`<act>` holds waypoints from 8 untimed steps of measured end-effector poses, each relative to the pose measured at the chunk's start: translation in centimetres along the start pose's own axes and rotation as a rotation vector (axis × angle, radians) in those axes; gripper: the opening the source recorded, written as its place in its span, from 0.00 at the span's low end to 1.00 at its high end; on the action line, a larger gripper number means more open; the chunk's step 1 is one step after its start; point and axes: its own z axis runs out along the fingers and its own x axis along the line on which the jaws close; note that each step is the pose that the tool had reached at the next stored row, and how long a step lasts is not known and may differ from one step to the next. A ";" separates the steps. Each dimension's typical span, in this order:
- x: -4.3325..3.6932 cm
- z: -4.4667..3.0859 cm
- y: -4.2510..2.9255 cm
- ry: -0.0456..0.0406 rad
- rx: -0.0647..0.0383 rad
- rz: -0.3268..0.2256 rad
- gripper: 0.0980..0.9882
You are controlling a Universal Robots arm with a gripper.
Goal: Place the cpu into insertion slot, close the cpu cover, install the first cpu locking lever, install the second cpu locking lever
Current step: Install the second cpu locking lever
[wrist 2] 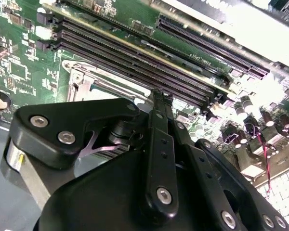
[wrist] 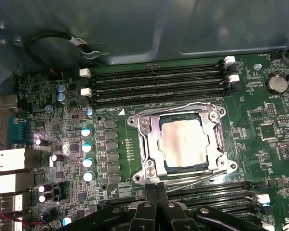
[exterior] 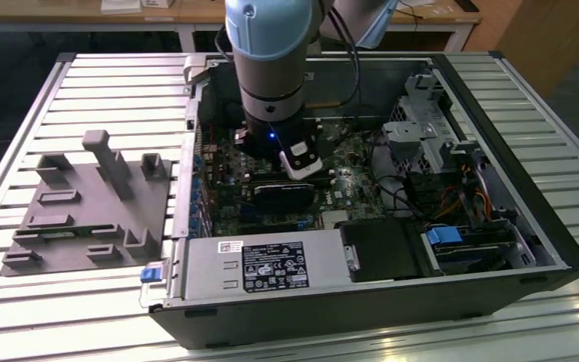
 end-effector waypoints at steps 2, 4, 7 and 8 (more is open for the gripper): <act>-0.03 0.04 -0.32 0.0008 -0.007 0.001 0.00; -0.03 0.12 -0.46 0.0019 -0.015 0.001 0.00; 0.13 0.25 -0.55 0.0047 -0.037 0.003 0.00; 0.23 0.29 -0.57 0.0056 -0.044 0.003 0.00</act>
